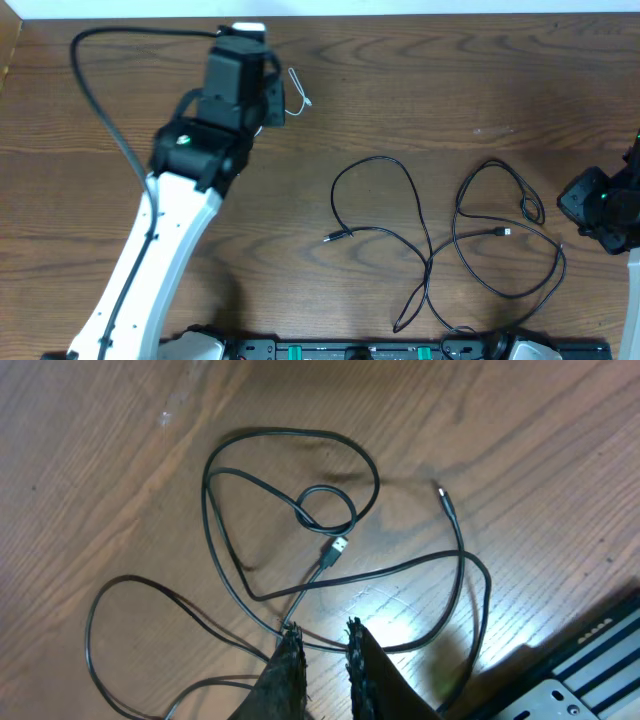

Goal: Untangle cables

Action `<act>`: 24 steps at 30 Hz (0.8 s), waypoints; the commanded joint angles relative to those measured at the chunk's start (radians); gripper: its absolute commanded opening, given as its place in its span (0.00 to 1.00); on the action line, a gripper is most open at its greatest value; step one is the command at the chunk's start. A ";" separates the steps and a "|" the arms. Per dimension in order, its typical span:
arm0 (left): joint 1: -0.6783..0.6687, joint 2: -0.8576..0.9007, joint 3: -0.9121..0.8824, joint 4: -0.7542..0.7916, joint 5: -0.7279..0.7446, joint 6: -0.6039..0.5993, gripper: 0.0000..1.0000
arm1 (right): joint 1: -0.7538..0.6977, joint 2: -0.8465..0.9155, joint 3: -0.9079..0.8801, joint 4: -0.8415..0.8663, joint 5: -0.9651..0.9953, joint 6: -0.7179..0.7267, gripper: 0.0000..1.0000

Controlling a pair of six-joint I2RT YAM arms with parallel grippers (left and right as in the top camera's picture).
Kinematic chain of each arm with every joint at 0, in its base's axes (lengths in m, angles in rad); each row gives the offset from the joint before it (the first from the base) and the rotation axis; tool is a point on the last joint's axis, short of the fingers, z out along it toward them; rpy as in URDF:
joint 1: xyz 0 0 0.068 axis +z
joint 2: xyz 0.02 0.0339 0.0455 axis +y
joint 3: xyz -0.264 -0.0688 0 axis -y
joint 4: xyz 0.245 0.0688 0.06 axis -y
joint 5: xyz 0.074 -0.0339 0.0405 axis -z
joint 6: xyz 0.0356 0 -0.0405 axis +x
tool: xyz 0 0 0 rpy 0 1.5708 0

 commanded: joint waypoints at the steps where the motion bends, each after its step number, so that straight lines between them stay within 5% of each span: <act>1: -0.011 0.054 -0.032 -0.066 0.345 -0.073 0.61 | -0.006 0.000 -0.016 0.000 -0.013 -0.014 0.13; 6: -0.097 0.122 -0.065 -0.085 0.398 -0.280 0.66 | -0.006 0.000 -0.022 0.003 0.005 -0.014 0.09; 12: -0.253 0.238 -0.065 -0.041 0.380 -0.456 0.71 | -0.010 -0.001 -0.022 0.002 0.049 -0.014 0.33; 13: -0.287 0.263 -0.065 -0.034 0.352 -0.481 0.78 | -0.013 -0.001 -0.022 0.002 0.053 -0.014 0.34; 17: -0.393 0.357 -0.065 -0.027 0.224 -0.652 0.78 | -0.038 -0.002 -0.022 -0.002 0.054 -0.014 0.35; 24: -0.516 0.527 -0.065 0.088 0.218 -0.822 0.78 | -0.092 -0.002 -0.022 -0.014 0.055 -0.027 0.36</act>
